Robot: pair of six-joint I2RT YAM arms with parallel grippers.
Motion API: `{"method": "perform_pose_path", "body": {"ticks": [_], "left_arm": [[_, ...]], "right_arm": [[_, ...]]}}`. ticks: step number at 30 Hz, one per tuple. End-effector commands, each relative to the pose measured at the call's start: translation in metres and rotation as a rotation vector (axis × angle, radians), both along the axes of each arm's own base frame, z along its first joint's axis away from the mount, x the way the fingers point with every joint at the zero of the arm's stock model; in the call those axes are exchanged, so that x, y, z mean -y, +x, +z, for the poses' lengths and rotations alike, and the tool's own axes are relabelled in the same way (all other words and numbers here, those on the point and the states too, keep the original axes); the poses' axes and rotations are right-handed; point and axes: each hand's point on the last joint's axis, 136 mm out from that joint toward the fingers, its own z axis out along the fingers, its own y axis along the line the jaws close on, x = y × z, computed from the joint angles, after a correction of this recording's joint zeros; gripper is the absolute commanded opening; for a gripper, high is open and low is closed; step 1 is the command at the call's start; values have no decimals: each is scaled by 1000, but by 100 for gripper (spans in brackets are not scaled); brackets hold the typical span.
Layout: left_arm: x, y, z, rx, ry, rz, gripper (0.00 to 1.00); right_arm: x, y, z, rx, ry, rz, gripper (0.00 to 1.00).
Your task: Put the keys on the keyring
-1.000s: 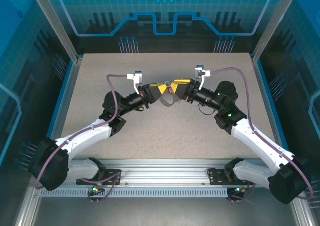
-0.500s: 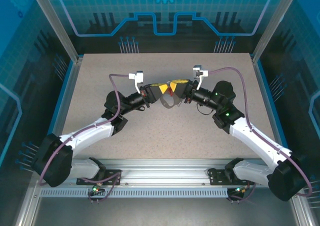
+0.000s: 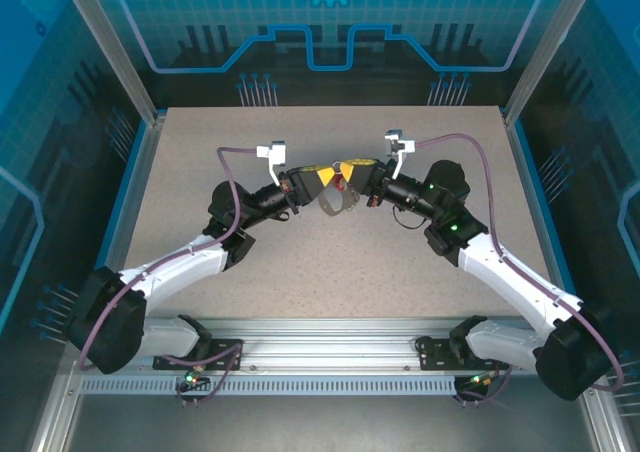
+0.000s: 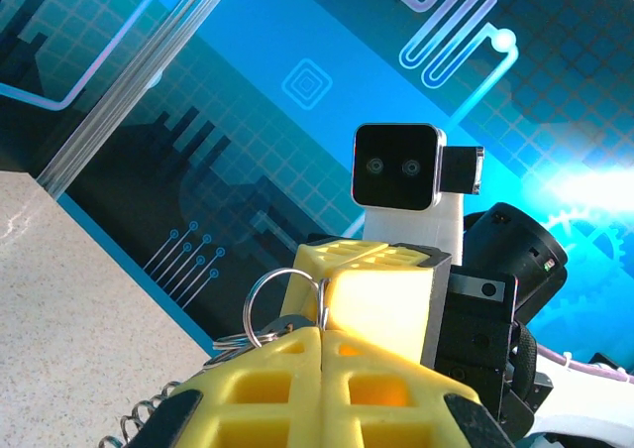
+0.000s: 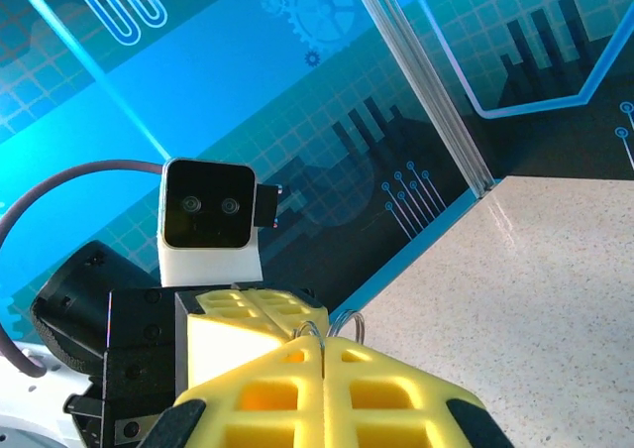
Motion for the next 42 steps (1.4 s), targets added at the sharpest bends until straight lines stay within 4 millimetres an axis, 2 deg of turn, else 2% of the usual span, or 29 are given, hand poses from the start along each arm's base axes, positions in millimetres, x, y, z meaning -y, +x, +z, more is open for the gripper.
{"method": "perform_pose_path", "body": {"ticks": [1, 4, 7, 12, 15, 20, 25, 42], "left_arm": [[-7, -1, 13, 51, -5, 16, 15], [-18, 0, 14, 61, 18, 50, 37], [-28, 1, 14, 70, 69, 74, 51], [-34, -1, 14, 90, 175, 72, 62], [-31, -3, 11, 108, 269, 33, 65], [-25, -3, 4, 131, 405, -21, 66], [-21, 1, 2, 148, 468, -60, 65], [-9, 8, 4, 135, 457, -157, 55]], "right_arm": [[-7, -8, 16, 31, -9, 44, 0], [-3, -4, 15, 28, -24, 38, 0], [-1, 0, 12, 16, -44, 41, 0], [-1, 4, 8, 9, -85, 69, 0], [-3, 4, 4, 2, -119, 98, 0], [-6, 4, 1, 10, -173, 145, 0], [-9, 5, -2, 10, -206, 179, 0], [-11, 5, -4, 8, -205, 201, 0]]}}
